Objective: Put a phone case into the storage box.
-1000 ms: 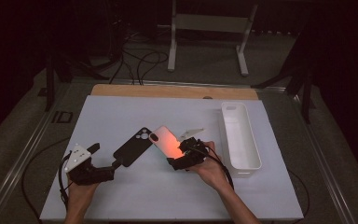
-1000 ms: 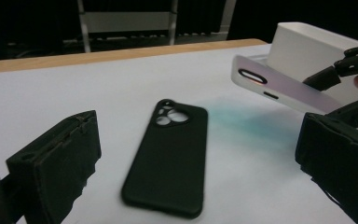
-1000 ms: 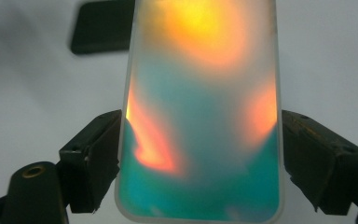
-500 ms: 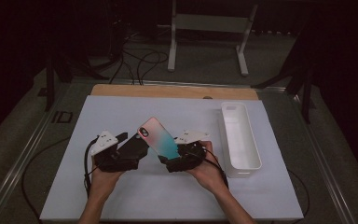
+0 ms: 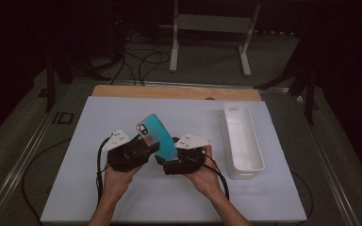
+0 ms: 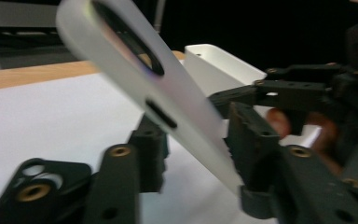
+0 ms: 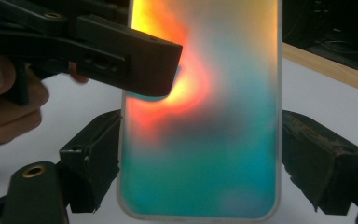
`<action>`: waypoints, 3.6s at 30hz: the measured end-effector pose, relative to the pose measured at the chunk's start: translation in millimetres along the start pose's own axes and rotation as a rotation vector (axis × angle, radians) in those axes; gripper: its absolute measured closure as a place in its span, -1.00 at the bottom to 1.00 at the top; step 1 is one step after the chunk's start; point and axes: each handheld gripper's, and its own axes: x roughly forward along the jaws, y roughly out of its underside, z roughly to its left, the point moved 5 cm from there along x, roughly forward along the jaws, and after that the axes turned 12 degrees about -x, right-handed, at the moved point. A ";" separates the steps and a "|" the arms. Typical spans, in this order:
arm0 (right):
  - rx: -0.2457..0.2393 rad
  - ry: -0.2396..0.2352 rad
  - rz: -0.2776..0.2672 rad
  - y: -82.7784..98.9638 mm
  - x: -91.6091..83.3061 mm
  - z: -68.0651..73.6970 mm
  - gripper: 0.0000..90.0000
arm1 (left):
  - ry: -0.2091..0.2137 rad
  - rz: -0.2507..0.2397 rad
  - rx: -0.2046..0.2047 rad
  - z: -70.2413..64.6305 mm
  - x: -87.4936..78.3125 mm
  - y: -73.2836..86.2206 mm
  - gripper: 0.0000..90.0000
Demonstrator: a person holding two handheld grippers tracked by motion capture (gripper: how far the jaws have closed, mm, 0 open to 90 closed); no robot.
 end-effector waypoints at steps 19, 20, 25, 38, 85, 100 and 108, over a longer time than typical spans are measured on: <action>0.032 0.040 -0.031 3.5 8.4 7.0 -0.64 | 0.063 0.003 0.027 -10.9 1.4 0.1 0.80; 0.031 0.023 -0.022 3.9 8.6 6.5 -0.64 | 0.061 0.003 0.032 -11.2 1.5 0.3 0.81; 0.012 0.000 -0.008 6.0 9.7 6.1 -0.67 | 0.037 -0.005 0.046 -10.7 1.5 0.4 0.82; 0.048 -0.041 -0.015 6.3 -4.3 -9.6 -0.73 | 0.005 0.002 0.079 -3.5 -3.4 3.2 0.82; 0.106 -0.061 -0.098 -39.3 -9.6 -21.5 -0.63 | 0.036 0.049 0.151 -16.8 9.5 18.4 0.80; 0.120 -0.027 -0.099 -36.9 -11.4 -27.5 -0.63 | -0.009 0.031 0.188 -13.0 4.1 18.3 -0.05; 0.123 -0.010 -0.101 -37.4 -16.0 -33.0 -0.63 | -0.040 0.024 0.201 -5.4 -2.2 17.8 -0.09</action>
